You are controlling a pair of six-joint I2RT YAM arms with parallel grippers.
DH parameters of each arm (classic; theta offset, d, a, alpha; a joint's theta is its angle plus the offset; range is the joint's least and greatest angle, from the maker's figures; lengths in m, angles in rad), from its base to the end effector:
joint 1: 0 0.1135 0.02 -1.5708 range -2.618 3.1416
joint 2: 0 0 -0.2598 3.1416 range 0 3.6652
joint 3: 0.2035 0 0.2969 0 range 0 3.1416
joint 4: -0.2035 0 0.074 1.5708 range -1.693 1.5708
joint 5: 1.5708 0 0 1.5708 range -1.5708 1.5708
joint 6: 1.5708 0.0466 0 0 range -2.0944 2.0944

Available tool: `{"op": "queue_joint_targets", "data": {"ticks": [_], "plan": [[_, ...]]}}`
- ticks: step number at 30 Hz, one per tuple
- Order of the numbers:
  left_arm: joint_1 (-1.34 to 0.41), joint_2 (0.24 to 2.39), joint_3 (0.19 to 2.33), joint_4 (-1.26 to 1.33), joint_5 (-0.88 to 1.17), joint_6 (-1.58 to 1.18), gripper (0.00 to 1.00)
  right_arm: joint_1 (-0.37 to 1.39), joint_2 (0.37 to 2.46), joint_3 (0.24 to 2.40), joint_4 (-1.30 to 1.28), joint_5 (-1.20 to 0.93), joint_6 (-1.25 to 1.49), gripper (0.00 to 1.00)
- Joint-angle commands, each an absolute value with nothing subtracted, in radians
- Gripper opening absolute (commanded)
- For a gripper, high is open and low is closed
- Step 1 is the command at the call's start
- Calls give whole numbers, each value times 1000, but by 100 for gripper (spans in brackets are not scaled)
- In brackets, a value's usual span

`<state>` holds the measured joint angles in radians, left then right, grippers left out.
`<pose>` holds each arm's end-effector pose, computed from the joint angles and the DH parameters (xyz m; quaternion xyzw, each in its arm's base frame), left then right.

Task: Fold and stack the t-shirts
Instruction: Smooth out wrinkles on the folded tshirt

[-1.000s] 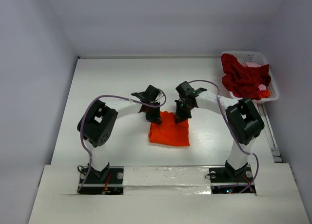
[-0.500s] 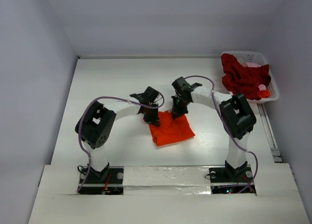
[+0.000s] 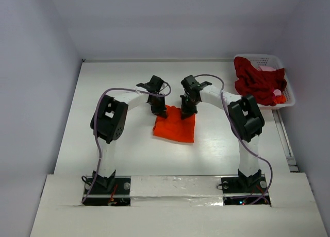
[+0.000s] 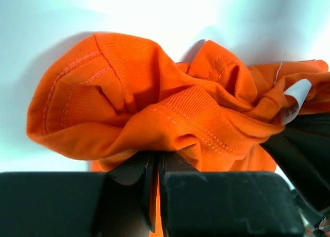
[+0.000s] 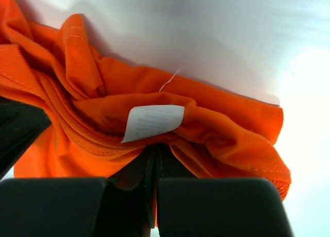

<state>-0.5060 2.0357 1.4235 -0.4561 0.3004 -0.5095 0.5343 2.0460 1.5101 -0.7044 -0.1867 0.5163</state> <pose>0.4009 -0.2379 0.1239 0.0355 0.9578 -0.2462 0.1443 0.3901 0.2409 0.1343 -0.0242 0.9819 0.1617 0.0956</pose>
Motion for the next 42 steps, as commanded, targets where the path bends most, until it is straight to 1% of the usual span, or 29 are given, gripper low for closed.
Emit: {"op": "queue_joint_targets", "data": {"ticks": [1,14,21,33,42], "plan": [[-483,2109,1439,-466,207,-459,0,511,2078,1587,-722,-176,489,0],[-431,2183,1571,-517,199,-434,0,472,2200,1781,-799,-181,456,0],[-411,2204,1604,-519,202,-437,0,463,2241,1865,-825,-167,451,0],[-382,2250,1677,-509,219,-454,0,425,2351,2089,-897,-184,414,0],[-351,2287,1746,-518,224,-449,0,416,2399,2140,-896,-193,416,0]]}}
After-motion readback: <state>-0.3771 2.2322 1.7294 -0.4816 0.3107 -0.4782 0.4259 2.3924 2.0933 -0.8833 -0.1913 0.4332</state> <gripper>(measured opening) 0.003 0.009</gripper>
